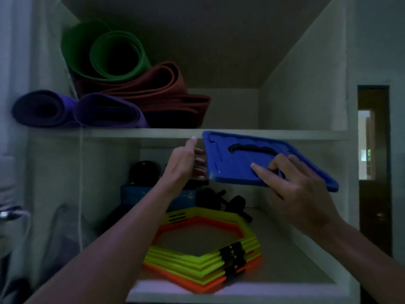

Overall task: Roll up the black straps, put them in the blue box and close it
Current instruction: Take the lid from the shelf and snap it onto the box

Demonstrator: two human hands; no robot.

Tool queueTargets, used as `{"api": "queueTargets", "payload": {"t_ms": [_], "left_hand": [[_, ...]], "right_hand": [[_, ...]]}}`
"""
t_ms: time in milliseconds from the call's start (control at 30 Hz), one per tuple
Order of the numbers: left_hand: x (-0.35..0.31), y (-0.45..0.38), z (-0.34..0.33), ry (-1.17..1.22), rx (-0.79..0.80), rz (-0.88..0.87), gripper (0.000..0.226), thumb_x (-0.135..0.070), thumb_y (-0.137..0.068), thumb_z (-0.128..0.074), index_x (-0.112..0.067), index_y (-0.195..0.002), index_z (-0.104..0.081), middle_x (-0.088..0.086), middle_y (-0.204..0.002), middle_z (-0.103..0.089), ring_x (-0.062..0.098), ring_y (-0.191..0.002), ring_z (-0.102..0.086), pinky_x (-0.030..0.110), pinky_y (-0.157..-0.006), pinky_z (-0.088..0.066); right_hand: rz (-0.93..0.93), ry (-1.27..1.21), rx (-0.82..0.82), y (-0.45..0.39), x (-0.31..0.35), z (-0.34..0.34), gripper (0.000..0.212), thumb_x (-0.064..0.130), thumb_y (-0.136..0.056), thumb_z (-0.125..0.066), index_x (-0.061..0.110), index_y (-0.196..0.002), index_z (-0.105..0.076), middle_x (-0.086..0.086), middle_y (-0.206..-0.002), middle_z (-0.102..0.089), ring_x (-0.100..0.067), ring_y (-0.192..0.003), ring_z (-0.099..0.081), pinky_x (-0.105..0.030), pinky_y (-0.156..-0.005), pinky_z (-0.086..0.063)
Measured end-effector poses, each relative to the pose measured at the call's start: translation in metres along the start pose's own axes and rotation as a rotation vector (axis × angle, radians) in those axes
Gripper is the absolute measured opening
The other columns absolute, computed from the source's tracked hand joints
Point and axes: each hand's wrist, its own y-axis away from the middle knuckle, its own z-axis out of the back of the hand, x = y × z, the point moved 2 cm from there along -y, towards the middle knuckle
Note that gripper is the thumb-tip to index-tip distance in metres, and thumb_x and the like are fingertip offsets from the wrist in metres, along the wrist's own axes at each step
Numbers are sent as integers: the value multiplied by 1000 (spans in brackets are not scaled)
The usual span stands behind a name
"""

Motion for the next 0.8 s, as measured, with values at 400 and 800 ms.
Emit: {"api": "queueTargets", "payload": {"t_ms": [400,800], "left_hand": [[142,113,147,-230,-102,254,10,-8,-92,-61,-11,-95,-70,1,-80,-70,11,-66,-62,19,-62,-52],[358,262,272,-356,-136,758,14,-9,-95,-58,-3,-107,-63,18,-98,-73,27,-84,-67,38,-78,-53]], "right_hand": [[-288,-576,508,106,203,-43,71,63,-86,-57,28,-148,-45,2,-138,-45,-18,-127,-39,-33,-109,-34],[-1384,-1035,980,231,397,-114,42,-1,-101,-44,36,-121,-47,19,-91,-56,3,-79,-54,-2,-57,-43]]}}
